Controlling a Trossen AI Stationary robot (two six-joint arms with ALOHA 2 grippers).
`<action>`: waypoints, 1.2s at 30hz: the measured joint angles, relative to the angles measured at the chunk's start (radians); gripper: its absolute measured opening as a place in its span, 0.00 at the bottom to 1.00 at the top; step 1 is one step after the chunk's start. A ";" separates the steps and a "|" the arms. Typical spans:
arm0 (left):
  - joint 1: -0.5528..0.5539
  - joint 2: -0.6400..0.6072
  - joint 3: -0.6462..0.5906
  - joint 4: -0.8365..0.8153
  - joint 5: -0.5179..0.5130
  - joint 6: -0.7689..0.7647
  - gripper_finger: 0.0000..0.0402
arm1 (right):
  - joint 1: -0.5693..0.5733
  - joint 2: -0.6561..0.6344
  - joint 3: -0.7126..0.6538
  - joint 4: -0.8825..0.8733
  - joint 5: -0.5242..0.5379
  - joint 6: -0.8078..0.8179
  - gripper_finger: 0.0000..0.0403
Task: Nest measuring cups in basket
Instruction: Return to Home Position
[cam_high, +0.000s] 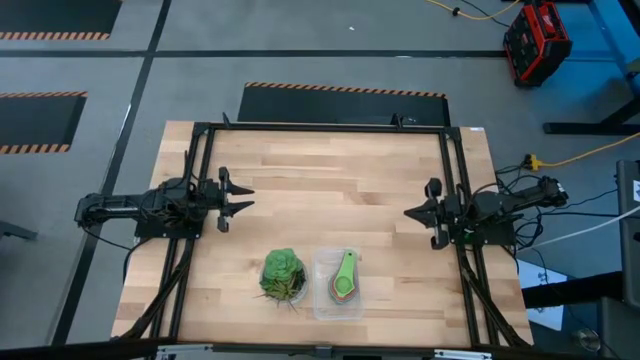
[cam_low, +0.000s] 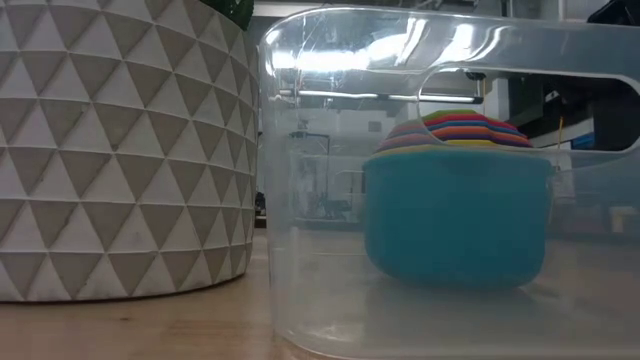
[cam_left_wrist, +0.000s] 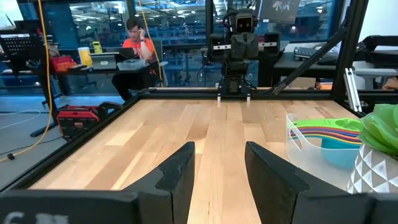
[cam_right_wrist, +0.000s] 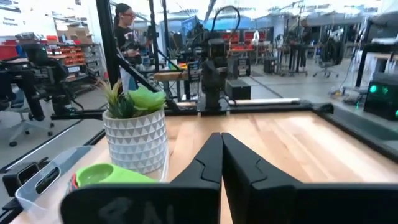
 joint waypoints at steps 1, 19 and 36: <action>0.000 0.000 0.000 0.000 0.000 0.000 0.34 | 0.000 -0.001 0.000 0.006 0.000 -0.011 0.02; 0.000 0.000 0.000 0.000 0.000 0.000 0.34 | -0.284 -0.001 0.000 0.041 -0.287 -0.291 0.02; 0.000 0.000 0.000 0.000 0.000 0.000 0.34 | -0.389 0.001 0.000 -0.040 -0.413 -0.207 0.02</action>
